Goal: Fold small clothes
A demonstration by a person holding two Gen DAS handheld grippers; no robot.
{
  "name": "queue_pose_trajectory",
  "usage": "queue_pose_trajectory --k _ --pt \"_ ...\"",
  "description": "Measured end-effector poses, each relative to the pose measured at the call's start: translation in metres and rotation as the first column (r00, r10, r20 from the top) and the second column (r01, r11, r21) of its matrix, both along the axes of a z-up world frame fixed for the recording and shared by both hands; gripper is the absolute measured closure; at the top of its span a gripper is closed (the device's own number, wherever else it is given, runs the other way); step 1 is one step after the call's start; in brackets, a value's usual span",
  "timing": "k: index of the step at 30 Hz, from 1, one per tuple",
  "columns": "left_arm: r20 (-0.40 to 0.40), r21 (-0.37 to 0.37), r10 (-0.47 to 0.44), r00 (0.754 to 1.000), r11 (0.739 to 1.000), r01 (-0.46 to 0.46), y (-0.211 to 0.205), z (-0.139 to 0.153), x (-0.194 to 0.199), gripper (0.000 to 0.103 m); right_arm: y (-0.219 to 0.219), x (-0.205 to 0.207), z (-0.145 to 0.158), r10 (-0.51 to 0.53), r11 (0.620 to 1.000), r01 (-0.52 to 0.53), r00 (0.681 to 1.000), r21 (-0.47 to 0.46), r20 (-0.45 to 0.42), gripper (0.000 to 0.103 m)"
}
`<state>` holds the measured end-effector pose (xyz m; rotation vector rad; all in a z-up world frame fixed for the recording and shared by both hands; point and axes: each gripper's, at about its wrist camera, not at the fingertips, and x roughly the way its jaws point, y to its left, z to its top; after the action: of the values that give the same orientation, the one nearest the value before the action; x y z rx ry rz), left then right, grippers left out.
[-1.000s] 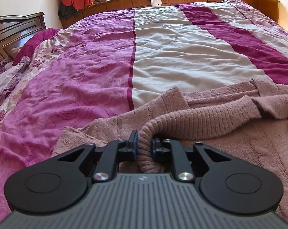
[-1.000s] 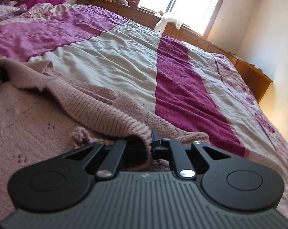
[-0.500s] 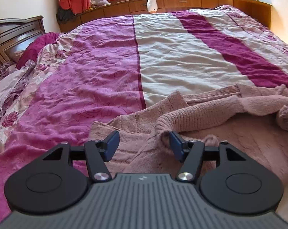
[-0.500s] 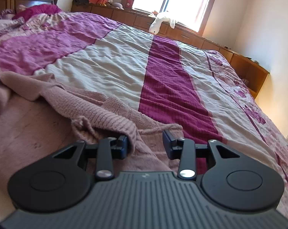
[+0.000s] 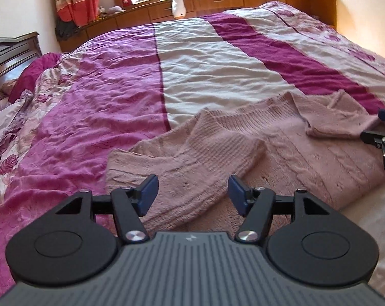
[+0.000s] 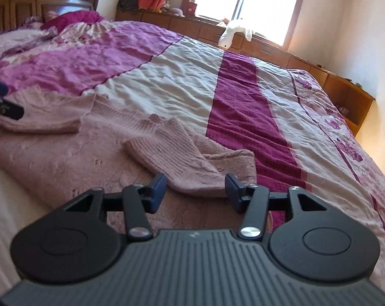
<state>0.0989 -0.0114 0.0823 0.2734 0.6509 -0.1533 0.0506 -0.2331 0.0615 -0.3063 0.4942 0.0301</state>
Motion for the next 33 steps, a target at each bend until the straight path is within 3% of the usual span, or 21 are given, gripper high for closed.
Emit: queue_pose_trajectory --k 6,9,13,21,22,23,24,25,26,28,33 --pt "-0.027 0.041 -0.045 0.999 0.998 0.046 -0.010 -0.012 0.010 0.035 -0.002 0.008 -0.009 0.005 0.999 -0.005 1.000 -0.048 -0.005 0.050" --pt "-0.057 0.051 -0.123 0.991 0.991 0.126 -0.014 -0.020 0.016 0.035 -0.004 0.007 -0.012 0.031 0.998 -0.030 0.999 -0.063 0.007 0.050" --pt "-0.033 0.115 -0.144 0.989 0.982 0.147 -0.021 -0.031 0.020 0.035 -0.003 0.007 -0.013 0.062 0.995 -0.060 0.998 -0.083 0.020 0.050" --pt "0.013 0.173 -0.211 0.977 0.963 0.206 -0.033 -0.043 0.037 0.035 0.013 0.023 -0.015 0.144 0.983 -0.142 0.990 -0.118 0.008 0.051" --pt "0.016 0.163 -0.219 0.976 0.963 0.213 -0.032 -0.044 0.040 0.044 0.018 0.026 -0.017 0.159 0.978 -0.157 0.987 -0.134 0.003 0.051" --pt "0.006 0.138 -0.226 0.974 0.965 0.223 -0.030 -0.044 0.042 0.072 0.023 0.029 -0.020 0.174 0.973 -0.173 0.985 -0.150 -0.007 0.051" --pt "-0.015 0.104 -0.223 0.975 0.969 0.224 -0.027 -0.043 0.045 0.083 0.027 0.032 -0.022 0.185 0.969 -0.185 0.983 -0.161 -0.018 0.052" --pt "-0.017 0.082 -0.208 0.978 0.975 0.208 -0.024 -0.041 0.047 0.089 0.030 0.034 -0.024 0.191 0.967 -0.192 0.981 -0.166 -0.024 0.060" --pt "-0.008 0.067 -0.198 0.980 0.978 0.198 -0.021 -0.039 0.048 0.091 0.032 0.037 -0.027 0.198 0.966 -0.200 0.980 -0.165 -0.031 0.075" --pt "0.007 0.034 -0.165 0.986 0.986 0.165 -0.011 -0.032 0.050 0.092 0.034 0.042 -0.028 0.197 0.969 -0.201 0.979 -0.144 -0.045 0.090" --pt "0.059 -0.039 -0.036 0.998 0.999 0.038 0.027 -0.009 0.065 0.092 0.018 0.044 -0.010 0.120 0.993 -0.120 0.992 -0.015 0.024 0.092"
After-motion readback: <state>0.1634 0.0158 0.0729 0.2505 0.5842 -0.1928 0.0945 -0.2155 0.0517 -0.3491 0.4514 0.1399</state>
